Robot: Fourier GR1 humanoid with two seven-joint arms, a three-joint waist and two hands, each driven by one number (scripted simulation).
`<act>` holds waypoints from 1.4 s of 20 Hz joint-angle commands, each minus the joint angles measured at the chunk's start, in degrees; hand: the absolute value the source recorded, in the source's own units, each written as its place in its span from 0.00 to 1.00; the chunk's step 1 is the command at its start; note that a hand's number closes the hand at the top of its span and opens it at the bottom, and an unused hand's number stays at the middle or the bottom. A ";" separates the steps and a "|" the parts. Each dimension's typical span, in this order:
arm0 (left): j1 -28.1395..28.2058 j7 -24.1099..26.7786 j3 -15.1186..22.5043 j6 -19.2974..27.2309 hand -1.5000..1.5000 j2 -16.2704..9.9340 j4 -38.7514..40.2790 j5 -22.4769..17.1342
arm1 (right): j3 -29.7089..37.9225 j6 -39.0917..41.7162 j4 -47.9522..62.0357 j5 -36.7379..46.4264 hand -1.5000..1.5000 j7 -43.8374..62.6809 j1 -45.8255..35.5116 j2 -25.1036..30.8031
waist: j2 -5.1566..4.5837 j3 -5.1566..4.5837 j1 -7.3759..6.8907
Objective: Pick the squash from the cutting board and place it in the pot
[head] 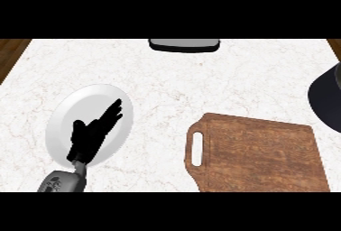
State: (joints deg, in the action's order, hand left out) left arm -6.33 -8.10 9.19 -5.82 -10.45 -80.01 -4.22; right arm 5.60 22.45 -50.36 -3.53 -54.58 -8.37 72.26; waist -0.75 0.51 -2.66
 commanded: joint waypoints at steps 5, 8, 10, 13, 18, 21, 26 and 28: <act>-1.14 -0.03 0.40 -0.29 0.50 1.09 3.12 0.62 | -7.72 1.27 0.65 8.68 1.00 -11.86 -6.61 -2.14 | -0.11 -0.31 -0.46; -1.13 0.37 -1.67 -1.85 0.50 -1.25 3.40 -0.25 | -11.06 -9.05 -2.09 16.06 1.00 -9.03 -9.11 -4.06 | 0.18 -0.41 0.25; -1.70 -2.30 -1.65 -0.66 0.50 -0.48 2.09 -0.30 | -11.56 -14.99 -1.26 20.21 1.00 -7.10 -11.26 -4.09 | 0.25 -0.41 0.36; 1.03 -0.19 0.15 0.14 0.50 0.66 0.22 1.24 | -15.46 -24.08 -1.32 27.67 1.00 -3.59 -12.43 -9.32 | 0.33 -0.41 0.25; 0.57 -0.18 -1.52 -2.00 0.50 -0.90 1.35 -0.16 | -24.48 -19.33 -1.64 38.09 1.00 6.84 -12.08 -10.81 | 0.31 -0.56 0.48; -0.19 -1.60 -0.86 0.33 0.50 0.98 0.93 0.96 | -26.09 -15.41 0.23 41.47 0.00 13.97 -14.97 -11.77 | 0.41 -0.55 0.65; 1.37 2.35 -1.75 -0.29 0.50 0.85 3.73 1.87 | -24.36 -12.51 1.04 39.73 0.00 8.12 -15.13 -17.29 | 0.64 -0.51 2.15; 2.16 1.04 -1.54 -1.09 0.50 0.55 1.40 0.84 | -21.06 -5.91 0.55 31.74 0.00 5.15 -15.53 -18.71 | 0.83 -0.51 2.27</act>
State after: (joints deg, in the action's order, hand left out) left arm -6.19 -6.89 6.89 -6.56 -10.22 -78.52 -3.56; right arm -17.58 11.25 -49.72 34.09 -46.95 -24.01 57.71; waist 0.28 -0.29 -0.86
